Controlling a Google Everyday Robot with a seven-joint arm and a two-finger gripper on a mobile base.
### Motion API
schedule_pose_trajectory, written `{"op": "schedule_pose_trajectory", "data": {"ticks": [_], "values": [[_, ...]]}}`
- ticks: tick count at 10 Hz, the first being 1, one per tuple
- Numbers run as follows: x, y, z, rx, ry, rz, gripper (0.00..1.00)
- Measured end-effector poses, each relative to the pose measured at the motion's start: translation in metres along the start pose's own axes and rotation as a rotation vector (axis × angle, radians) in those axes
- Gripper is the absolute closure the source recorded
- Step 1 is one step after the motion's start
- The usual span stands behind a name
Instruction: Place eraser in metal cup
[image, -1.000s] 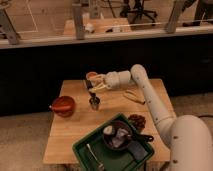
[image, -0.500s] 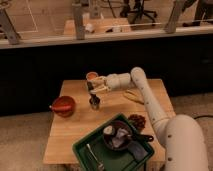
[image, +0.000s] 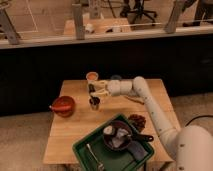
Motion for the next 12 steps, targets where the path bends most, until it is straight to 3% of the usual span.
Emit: {"op": "schedule_pose_trajectory", "data": {"ticks": [5,10,12], "values": [[0.006,0.001,-0.003,0.009,-0.034,0.033,1.00],[0.010,0.003,-0.004,0.007,-0.020,0.032,0.99],[0.013,0.002,-0.002,0.003,-0.018,0.036,0.84]]}}
